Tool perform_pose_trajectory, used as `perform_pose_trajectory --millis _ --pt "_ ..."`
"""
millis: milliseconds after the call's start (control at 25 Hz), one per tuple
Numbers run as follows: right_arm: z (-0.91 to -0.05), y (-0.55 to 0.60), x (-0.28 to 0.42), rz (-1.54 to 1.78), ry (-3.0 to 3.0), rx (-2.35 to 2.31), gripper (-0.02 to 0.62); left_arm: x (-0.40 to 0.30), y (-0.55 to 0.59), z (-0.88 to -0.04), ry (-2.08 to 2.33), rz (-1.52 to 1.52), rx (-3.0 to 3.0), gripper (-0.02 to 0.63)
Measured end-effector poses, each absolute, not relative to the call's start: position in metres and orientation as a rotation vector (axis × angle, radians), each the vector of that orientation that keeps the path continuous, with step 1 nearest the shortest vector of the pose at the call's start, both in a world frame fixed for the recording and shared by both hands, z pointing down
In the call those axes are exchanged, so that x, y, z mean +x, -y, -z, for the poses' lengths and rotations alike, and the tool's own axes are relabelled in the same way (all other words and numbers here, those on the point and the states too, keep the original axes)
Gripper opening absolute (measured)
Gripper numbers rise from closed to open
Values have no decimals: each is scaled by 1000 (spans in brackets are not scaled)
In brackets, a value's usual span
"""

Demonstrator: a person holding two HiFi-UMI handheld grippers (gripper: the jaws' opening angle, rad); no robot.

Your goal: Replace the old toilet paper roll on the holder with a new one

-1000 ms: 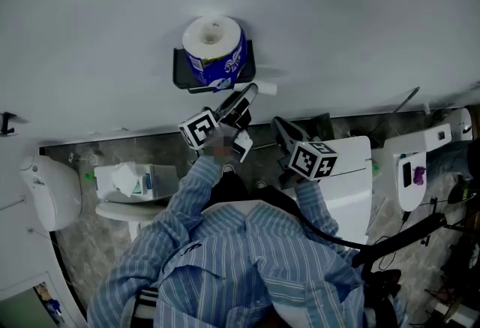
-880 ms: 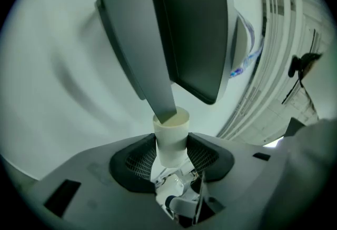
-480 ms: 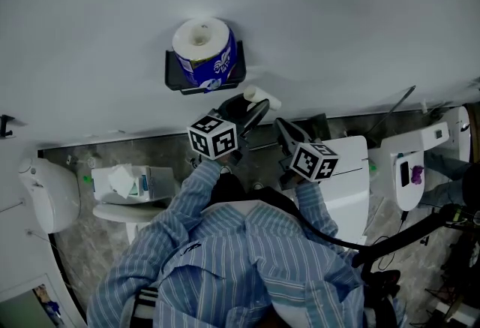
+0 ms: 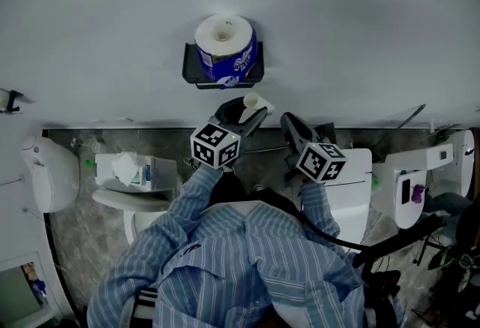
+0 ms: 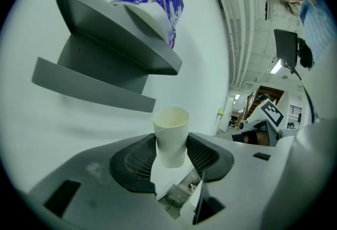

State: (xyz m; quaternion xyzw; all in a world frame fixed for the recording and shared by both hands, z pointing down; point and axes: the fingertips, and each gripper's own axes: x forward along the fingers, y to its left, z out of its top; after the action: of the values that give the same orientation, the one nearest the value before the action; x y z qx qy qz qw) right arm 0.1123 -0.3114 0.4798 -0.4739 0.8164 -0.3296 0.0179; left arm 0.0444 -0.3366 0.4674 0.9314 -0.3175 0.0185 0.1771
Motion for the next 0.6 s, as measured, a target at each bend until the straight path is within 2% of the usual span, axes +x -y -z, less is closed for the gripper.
perform_pose_trajectory --millis 400,440,560,600 --pt "-423 322 75 610 -2831 -1337 25 -17 317 -485 1067 -64 2532 183" --pt "-419 323 72 595 -2855 -1324 40 -23 314 -487 1084 -65 2521 183" --pt "-402 325 58 608 -2879 -1237 172 -43 307 -491 1143 -58 2483 183" --pt "-393 326 54 594 -2877 -1209 197 -50 304 -493 1163 -56 2470 183"
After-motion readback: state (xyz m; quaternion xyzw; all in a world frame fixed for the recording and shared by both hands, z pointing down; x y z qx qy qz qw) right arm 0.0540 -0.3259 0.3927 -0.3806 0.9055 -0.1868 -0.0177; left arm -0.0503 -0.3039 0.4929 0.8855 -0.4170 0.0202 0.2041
